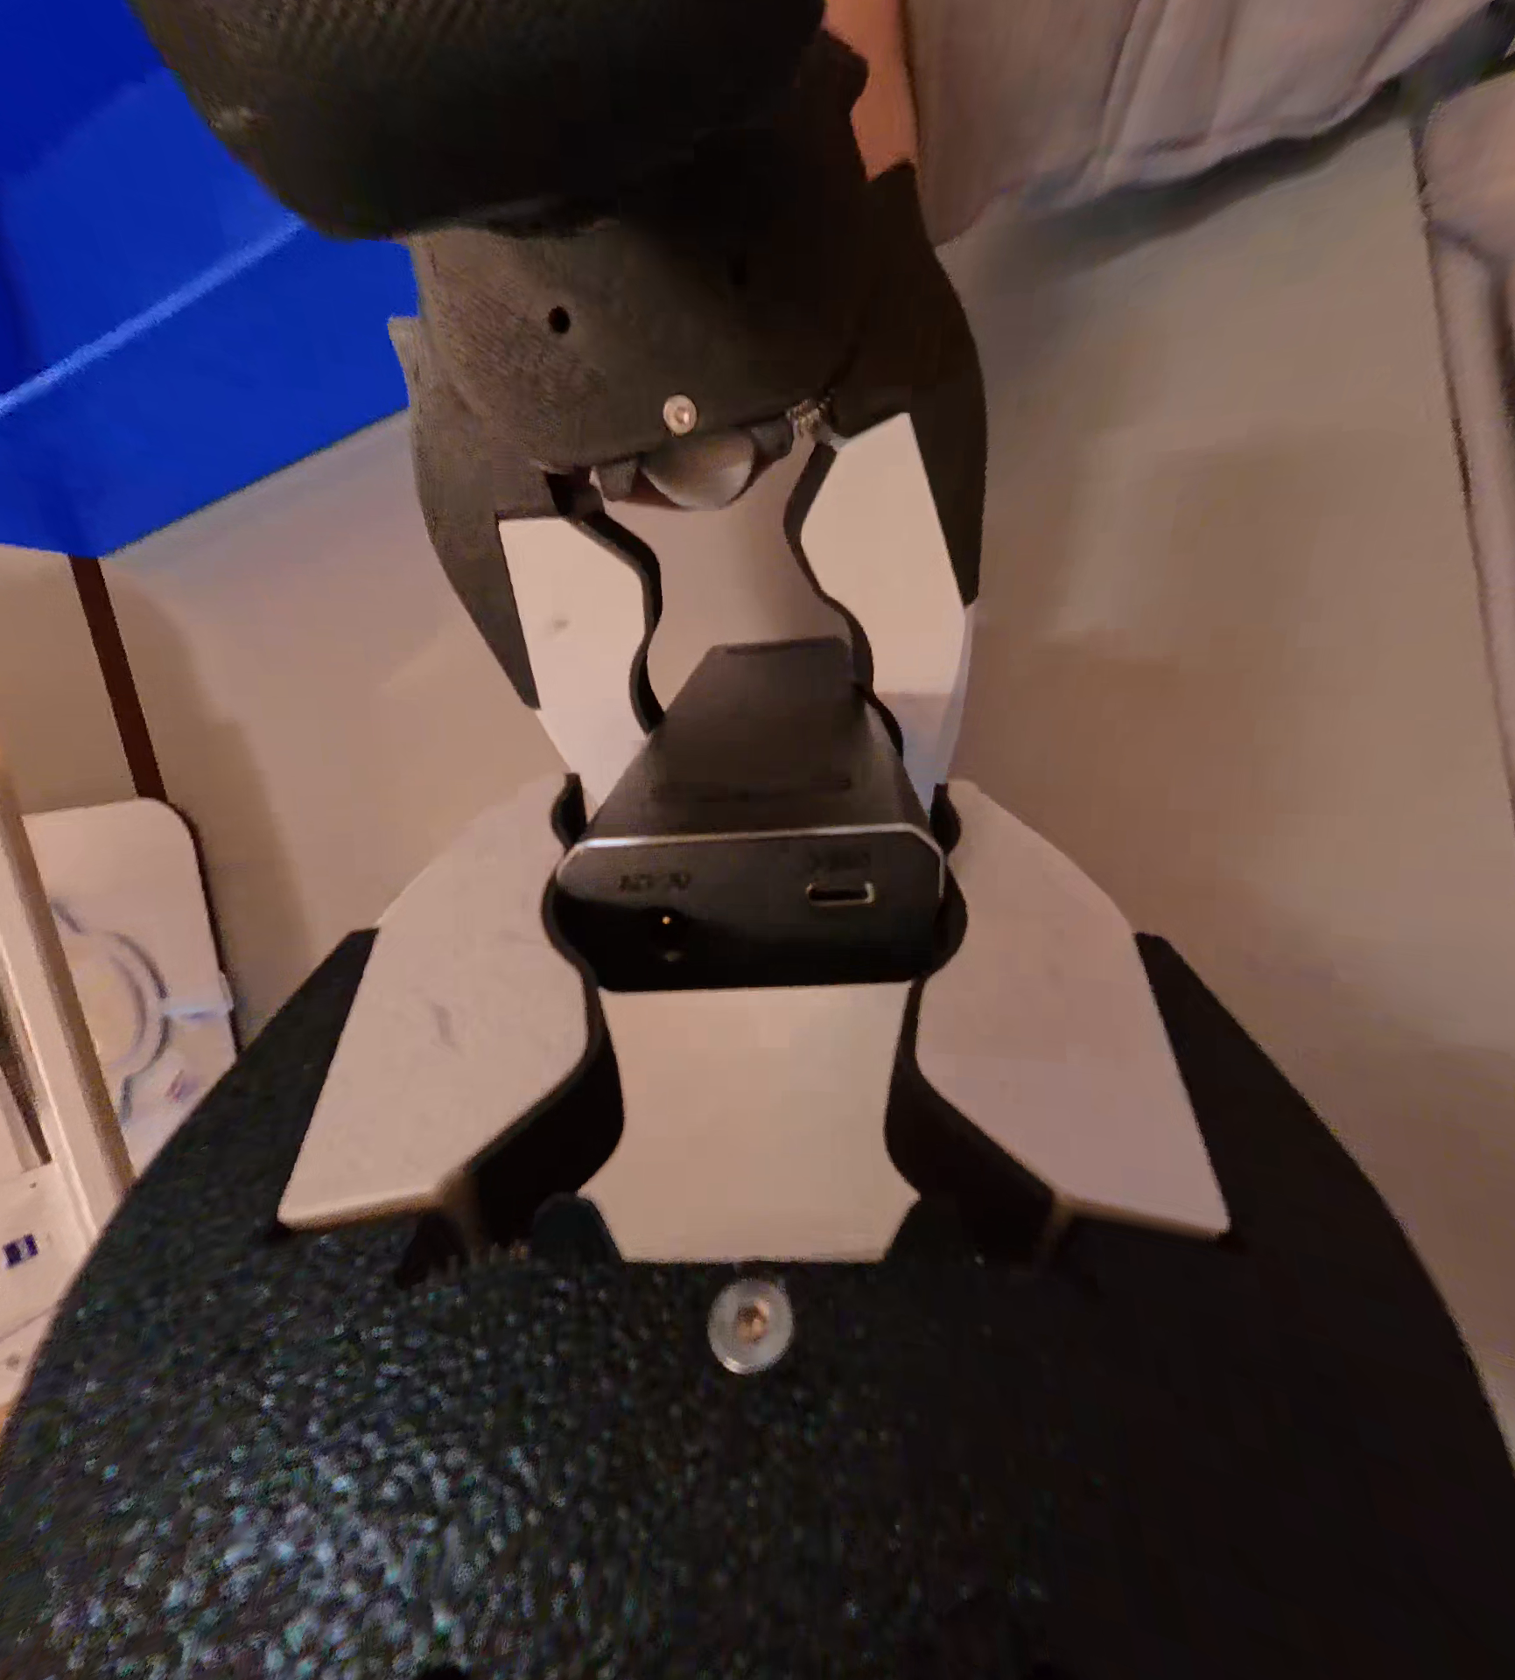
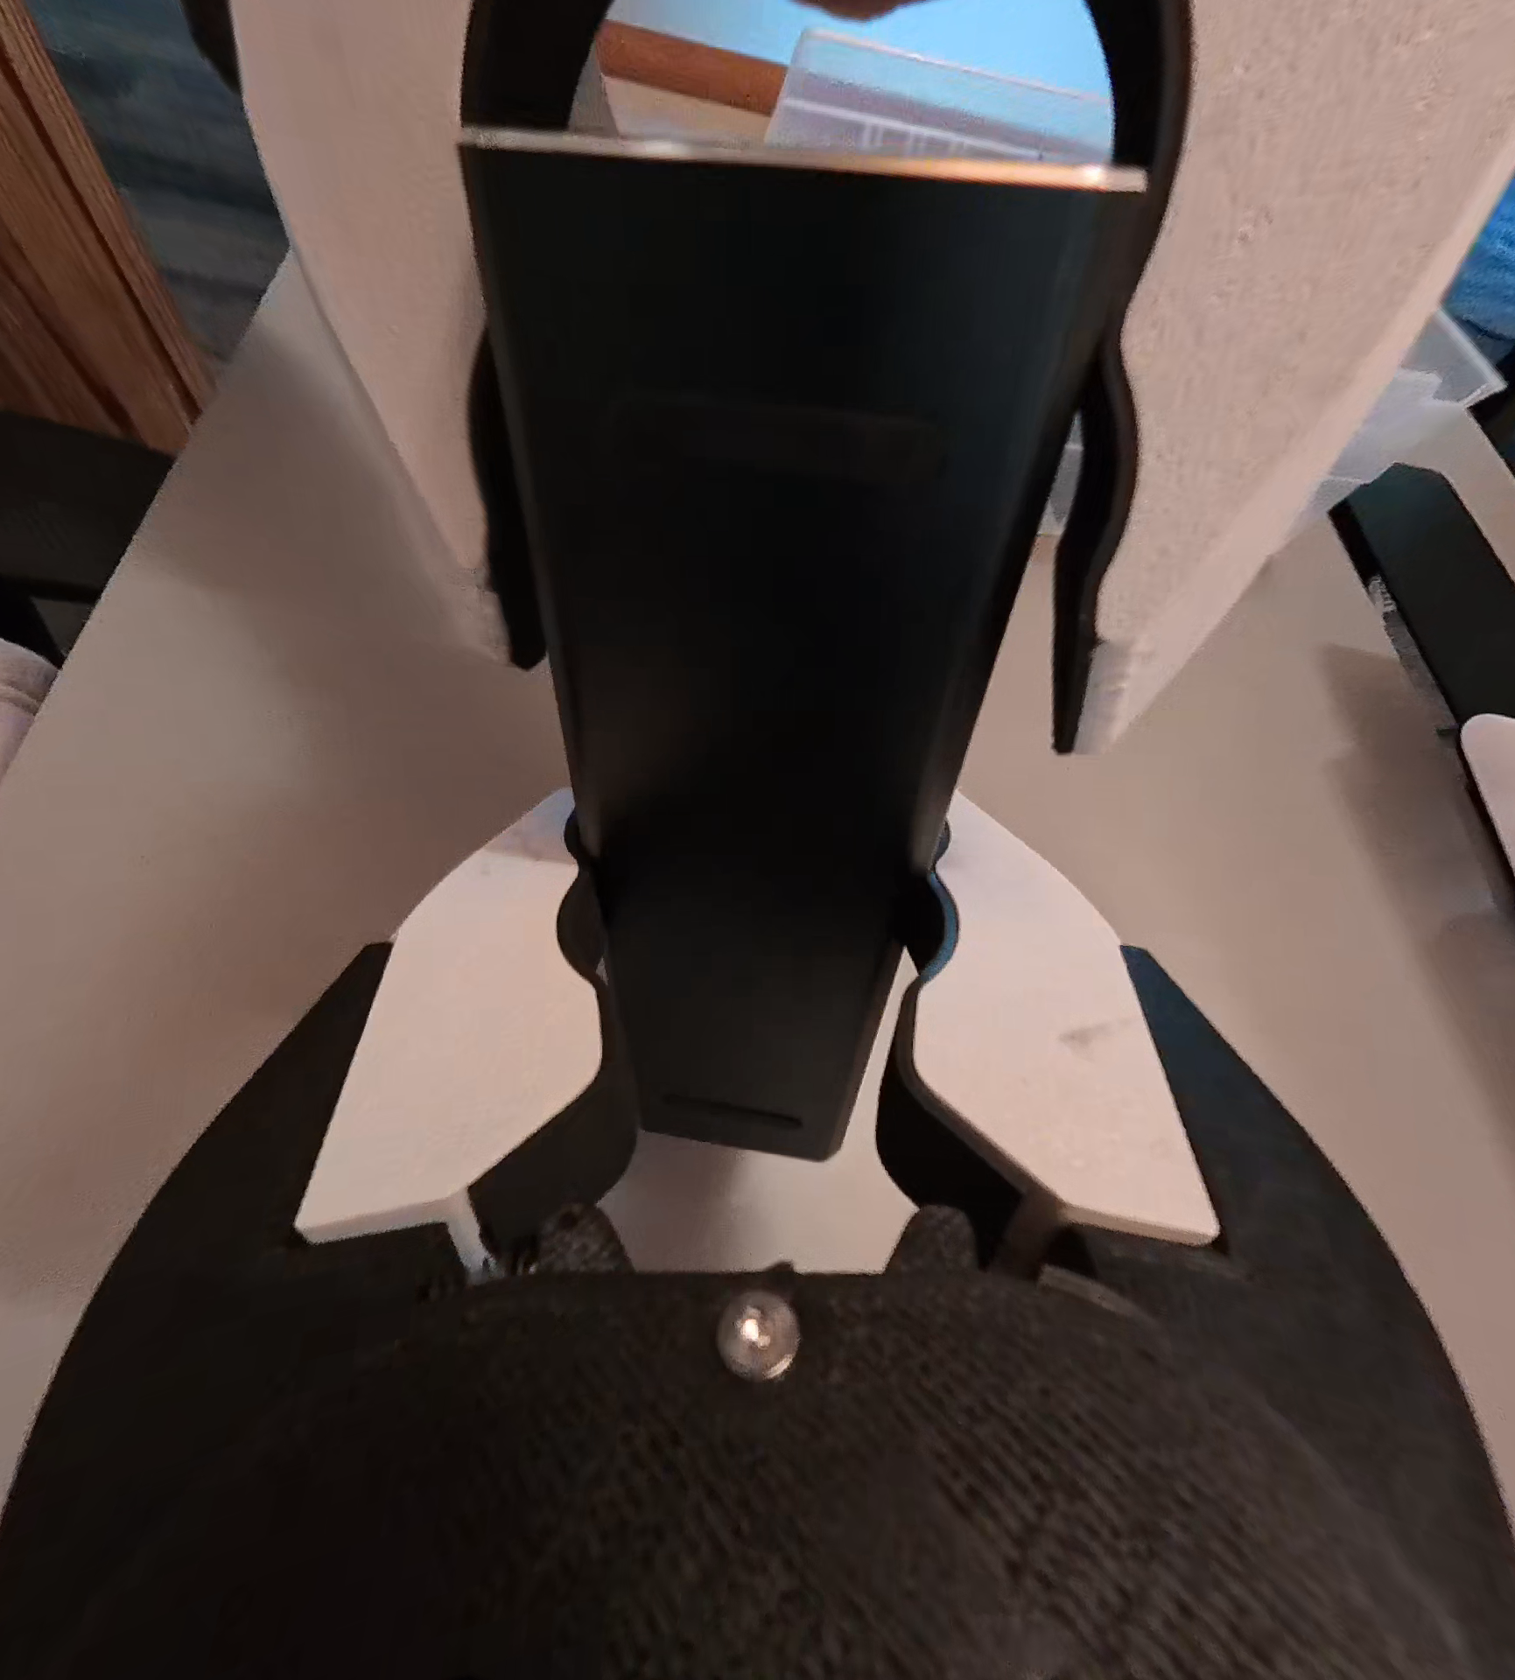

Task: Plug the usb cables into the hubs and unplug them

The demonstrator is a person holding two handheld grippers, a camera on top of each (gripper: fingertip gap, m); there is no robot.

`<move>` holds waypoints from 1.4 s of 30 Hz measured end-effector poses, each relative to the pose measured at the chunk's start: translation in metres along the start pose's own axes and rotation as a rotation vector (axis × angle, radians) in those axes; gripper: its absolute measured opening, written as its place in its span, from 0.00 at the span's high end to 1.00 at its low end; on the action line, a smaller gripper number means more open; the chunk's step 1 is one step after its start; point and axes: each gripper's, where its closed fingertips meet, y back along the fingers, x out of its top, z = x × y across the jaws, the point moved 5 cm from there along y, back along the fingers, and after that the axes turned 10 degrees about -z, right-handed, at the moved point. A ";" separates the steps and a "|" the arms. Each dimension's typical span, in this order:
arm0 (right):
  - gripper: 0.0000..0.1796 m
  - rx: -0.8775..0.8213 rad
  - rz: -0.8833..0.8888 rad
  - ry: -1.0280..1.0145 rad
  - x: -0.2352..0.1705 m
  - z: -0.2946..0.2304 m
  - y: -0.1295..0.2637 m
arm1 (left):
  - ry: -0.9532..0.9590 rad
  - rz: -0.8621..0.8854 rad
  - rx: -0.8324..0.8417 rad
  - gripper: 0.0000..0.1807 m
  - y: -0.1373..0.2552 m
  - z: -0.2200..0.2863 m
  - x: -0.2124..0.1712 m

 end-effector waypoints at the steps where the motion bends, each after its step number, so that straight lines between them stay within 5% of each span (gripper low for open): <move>1: 0.63 0.006 0.000 0.000 -0.002 -0.001 -0.001 | 0.012 -0.015 0.002 0.61 -0.002 0.000 -0.001; 6: 0.63 0.010 0.056 -0.018 -0.009 0.000 -0.005 | 0.073 -0.011 -0.006 0.61 -0.012 0.002 -0.002; 13: 0.42 -0.013 0.288 -0.118 0.004 0.008 -0.003 | 0.058 0.023 0.015 0.61 -0.002 -0.007 0.008; 17: 0.58 -0.090 0.296 -0.006 0.005 0.010 -0.008 | 0.032 0.025 0.020 0.61 0.002 -0.009 0.018; 42: 0.58 -0.125 0.376 -0.184 0.000 0.014 0.000 | 0.024 0.049 -0.025 0.60 -0.003 -0.020 0.031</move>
